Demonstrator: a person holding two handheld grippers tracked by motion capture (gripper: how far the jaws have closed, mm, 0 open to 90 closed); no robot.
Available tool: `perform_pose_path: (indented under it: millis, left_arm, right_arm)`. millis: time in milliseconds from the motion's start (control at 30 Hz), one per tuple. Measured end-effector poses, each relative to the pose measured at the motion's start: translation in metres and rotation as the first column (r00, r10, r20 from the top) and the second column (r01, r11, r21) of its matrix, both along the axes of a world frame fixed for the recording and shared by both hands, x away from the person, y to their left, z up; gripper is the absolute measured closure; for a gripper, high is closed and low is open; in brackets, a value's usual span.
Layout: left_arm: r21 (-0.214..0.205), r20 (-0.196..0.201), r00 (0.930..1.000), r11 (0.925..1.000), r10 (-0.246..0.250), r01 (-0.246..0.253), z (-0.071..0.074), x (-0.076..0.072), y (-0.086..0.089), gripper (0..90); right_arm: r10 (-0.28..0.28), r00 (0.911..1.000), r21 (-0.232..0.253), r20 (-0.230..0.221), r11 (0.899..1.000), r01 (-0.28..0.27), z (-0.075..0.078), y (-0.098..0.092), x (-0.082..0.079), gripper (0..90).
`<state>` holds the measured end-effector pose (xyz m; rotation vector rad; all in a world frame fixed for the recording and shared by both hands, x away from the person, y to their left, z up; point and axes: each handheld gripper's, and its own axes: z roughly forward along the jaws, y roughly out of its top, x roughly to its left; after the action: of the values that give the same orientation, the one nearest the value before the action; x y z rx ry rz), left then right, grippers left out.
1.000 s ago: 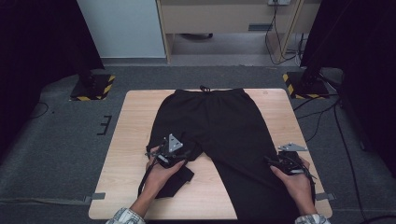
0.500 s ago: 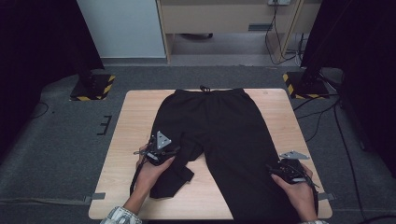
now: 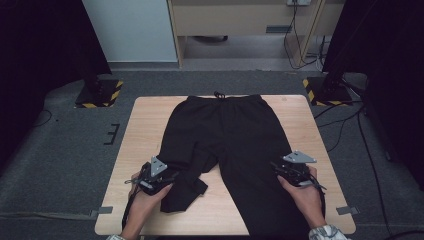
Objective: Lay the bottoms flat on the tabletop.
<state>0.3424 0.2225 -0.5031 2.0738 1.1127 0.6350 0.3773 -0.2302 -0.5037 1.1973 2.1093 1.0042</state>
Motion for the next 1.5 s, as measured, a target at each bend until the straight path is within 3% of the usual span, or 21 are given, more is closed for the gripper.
perform_pose_path:
  millis: [33,167,300,400,467,533,600,700,767,833,933,1000,1033,1100,1167,1200,1233,1267,1367,1433,1500]
  left_arm:
    - [-0.011,-0.022,0.9998,0.9999,0.001,-0.002,-0.002,-0.010,-0.001,34.0]
    - [0.005,-0.066,0.9978,1.0000,0.008,-0.008,-0.006,-0.024,-0.003,28.8]
    - [-0.028,-0.108,0.9941,0.9995,0.011,-0.014,-0.009,-0.025,-0.001,26.9]
    - [0.032,-0.149,0.9888,0.9994,0.013,-0.009,-0.017,-0.023,-0.004,31.7]
    - [0.009,-0.162,0.9865,0.9997,0.022,-0.021,-0.018,-0.022,-0.002,32.8]
    - [-0.003,-0.165,0.9861,0.9998,0.018,-0.019,-0.019,-0.022,-0.001,38.5]
    - [-0.015,-0.166,0.9862,0.9999,-0.002,-0.001,-0.019,-0.023,-0.001,49.8]
    - [-0.041,-0.193,0.9808,0.9989,-0.028,0.020,-0.016,-0.023,0.004,66.2]
    - [-0.077,-0.225,0.9737,0.9968,-0.037,0.020,-0.015,-0.021,0.010,75.8]
    - [-0.083,-0.235,0.9713,0.9964,-0.033,0.013,-0.015,-0.019,0.016,82.6]
    - [-0.065,-0.226,0.9739,0.9979,-0.022,0.007,-0.013,-0.017,0.020,83.7]
    - [-0.045,-0.203,0.9791,0.9989,0.002,-0.011,-0.009,-0.015,0.027,83.8]
    - [-0.010,-0.167,0.9852,0.9993,0.035,-0.037,-0.005,-0.013,0.034,83.7]
    - [0.035,-0.124,0.9887,0.9962,0.084,-0.080,-0.001,-0.010,0.045,83.4]
    - [0.042,-0.105,0.9857,0.9909,0.131,-0.127,-0.001,-0.007,0.058,82.9]
    - [0.042,-0.105,0.9857,0.9909,0.131,-0.127,-0.001,-0.007,0.058,82.5]
    - [0.063,-0.099,0.9831,0.9870,0.154,-0.148,-0.002,-0.005,0.065,82.4]
    - [0.099,-0.087,0.9794,0.9798,0.182,-0.173,-0.003,-0.003,0.073,82.4]
    - [0.080,-0.064,0.9640,0.9643,0.258,-0.253,-0.003,0.000,0.093,73.4]
    - [0.081,-0.039,0.9652,0.9636,0.259,-0.255,0.000,-0.003,0.093,68.1]
    - [0.071,-0.018,0.9715,0.9696,0.236,-0.234,0.005,-0.007,0.084,60.9]
  right_arm:
    - [0.006,1.0000,-0.007,-0.002,1.000,-0.006,-0.001,0.003,0.003,54.3]
    - [0.028,0.9995,-0.014,-0.017,1.000,-0.028,-0.003,0.012,0.009,52.5]
    - [0.037,0.9991,-0.023,-0.018,0.999,-0.038,-0.004,0.014,0.011,51.6]
    - [0.031,0.9992,-0.019,-0.025,0.999,-0.031,-0.004,0.011,0.010,51.2]
    - [0.023,0.9995,-0.013,-0.022,1.000,-0.023,-0.004,0.010,0.010,51.2]
    - [0.022,0.9995,-0.013,-0.021,1.000,-0.023,-0.004,0.010,0.010,51.2]
    - [0.022,0.9995,-0.014,-0.025,1.000,-0.022,-0.004,0.010,0.010,51.2]
    - [0.017,0.9995,-0.011,-0.028,1.000,-0.017,-0.005,0.010,0.010,51.2]
    - [0.019,0.9994,-0.010,-0.028,1.000,-0.019,-0.005,0.010,0.010,51.2]
    - [0.016,0.9994,-0.009,-0.031,1.000,-0.017,-0.005,0.009,0.010,51.2]
    - [0.015,0.9994,-0.007,-0.030,1.000,-0.015,-0.004,0.008,0.010,51.2]
    - [0.013,0.9994,-0.005,-0.031,1.000,-0.014,-0.004,0.008,0.010,51.2]
    - [0.015,0.9994,-0.007,-0.031,1.000,-0.015,-0.005,0.008,0.010,51.2]
    - [0.016,0.9995,-0.009,-0.028,1.000,-0.016,-0.004,0.008,0.010,51.2]
    - [0.015,0.9995,-0.011,-0.028,1.000,-0.016,-0.005,0.009,0.010,51.2]
    - [0.015,0.9995,-0.011,-0.028,1.000,-0.016,-0.005,0.009,0.010,51.2]
    - [0.018,0.9994,-0.014,-0.028,1.000,-0.018,-0.005,0.009,0.010,51.3]
    - [0.018,0.9994,-0.014,-0.028,1.000,-0.018,-0.005,0.009,0.010,51.3]
    - [0.021,0.9994,-0.023,-0.029,0.999,-0.022,-0.005,0.011,0.010,51.2]
    - [0.027,0.9992,-0.025,-0.030,0.999,-0.028,-0.005,0.012,0.010,51.2]
    - [0.032,0.9991,-0.027,-0.027,0.999,-0.032,-0.005,0.014,0.010,50.9]
